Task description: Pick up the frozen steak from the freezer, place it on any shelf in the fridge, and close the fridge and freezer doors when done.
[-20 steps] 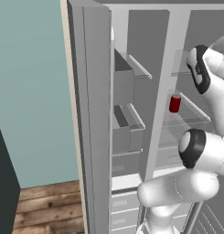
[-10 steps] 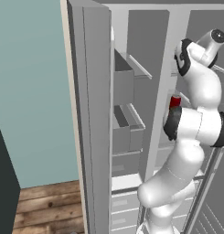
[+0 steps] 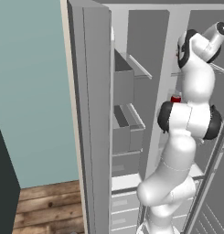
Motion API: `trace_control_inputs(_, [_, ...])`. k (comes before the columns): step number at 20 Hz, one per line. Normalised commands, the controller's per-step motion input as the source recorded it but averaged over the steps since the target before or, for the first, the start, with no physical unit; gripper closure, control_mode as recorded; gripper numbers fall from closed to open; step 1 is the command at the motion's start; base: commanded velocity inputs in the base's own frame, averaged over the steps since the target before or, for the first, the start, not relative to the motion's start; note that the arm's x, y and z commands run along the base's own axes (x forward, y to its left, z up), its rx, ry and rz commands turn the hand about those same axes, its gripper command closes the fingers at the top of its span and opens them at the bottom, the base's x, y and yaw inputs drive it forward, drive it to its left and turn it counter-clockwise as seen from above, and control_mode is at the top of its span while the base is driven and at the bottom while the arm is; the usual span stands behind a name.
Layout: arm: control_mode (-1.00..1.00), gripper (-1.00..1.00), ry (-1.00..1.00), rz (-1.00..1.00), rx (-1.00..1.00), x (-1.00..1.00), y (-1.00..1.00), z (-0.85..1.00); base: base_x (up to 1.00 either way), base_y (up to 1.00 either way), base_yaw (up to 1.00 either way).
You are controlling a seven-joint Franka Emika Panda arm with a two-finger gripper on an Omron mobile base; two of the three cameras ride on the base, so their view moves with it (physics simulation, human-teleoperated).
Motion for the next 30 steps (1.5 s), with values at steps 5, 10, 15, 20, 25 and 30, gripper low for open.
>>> trace_control_inputs(5, [-1.0,-1.0,-0.15,0.02,0.01,-1.0,0.11,-0.12,0.0,0.0,0.0])
trace_control_inputs(10, [-1.0,-1.0,-0.31,0.05,0.0,-1.0,0.76,-0.43,0.0,0.0,0.0])
trace_control_inputs(15, [-1.0,-1.0,-0.18,0.02,0.0,-1.0,1.0,-0.16,0.0,0.0,0.0])
trace_control_inputs(20, [-1.0,-1.0,0.09,0.0,-0.03,-1.0,0.85,0.53,0.0,0.0,0.0])
trace_control_inputs(25, [-1.0,-1.0,0.46,0.0,-0.08,-1.0,0.25,0.26,0.0,0.0,0.0])
trace_control_inputs(30, [-1.0,-1.0,0.54,0.0,-0.13,-1.0,0.02,-0.53,0.0,0.0,0.0])
